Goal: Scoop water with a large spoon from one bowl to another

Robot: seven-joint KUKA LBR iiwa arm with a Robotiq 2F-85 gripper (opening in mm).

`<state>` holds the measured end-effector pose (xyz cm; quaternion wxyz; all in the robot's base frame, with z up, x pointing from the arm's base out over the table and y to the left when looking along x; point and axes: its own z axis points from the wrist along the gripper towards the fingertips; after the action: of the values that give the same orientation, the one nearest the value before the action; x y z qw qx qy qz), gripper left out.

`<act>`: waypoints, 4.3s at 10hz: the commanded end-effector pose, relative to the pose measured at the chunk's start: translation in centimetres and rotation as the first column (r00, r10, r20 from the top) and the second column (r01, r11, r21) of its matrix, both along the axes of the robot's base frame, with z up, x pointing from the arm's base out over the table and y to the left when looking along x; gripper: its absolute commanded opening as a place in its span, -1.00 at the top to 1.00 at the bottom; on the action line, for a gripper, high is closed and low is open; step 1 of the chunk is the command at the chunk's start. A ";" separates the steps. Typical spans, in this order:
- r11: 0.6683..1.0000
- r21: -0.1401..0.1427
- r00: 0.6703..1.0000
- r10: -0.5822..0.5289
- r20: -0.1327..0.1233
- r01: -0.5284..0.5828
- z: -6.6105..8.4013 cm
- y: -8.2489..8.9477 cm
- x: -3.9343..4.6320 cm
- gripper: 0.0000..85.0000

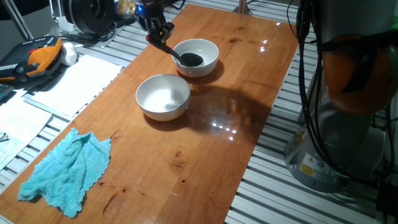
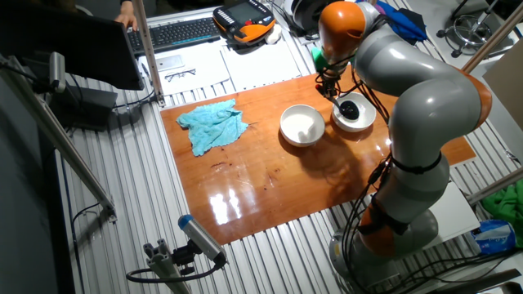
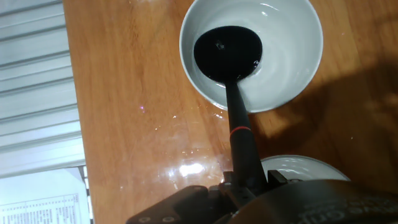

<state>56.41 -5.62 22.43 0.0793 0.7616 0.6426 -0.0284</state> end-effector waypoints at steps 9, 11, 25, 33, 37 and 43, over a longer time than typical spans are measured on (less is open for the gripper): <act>1.000 -0.031 0.999 0.002 0.039 -0.001 -1.8 0.1 -0.30 1.00; 0.999 -0.036 0.999 0.022 0.038 -0.021 -1.9 0.2 -0.23 0.60; 0.997 -0.030 0.997 0.073 0.027 -0.072 -0.9 -0.4 -1.40 0.20; 0.995 -0.022 0.994 0.102 0.032 -0.102 -3.9 -0.5 0.36 0.20; 0.991 -0.022 0.989 0.136 0.061 -0.135 -6.0 -1.7 -0.10 0.20; 0.987 -0.010 0.984 0.162 0.077 -0.161 -7.7 -2.7 -1.36 0.20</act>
<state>55.04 -8.31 14.76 0.1072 0.7074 0.6986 0.0070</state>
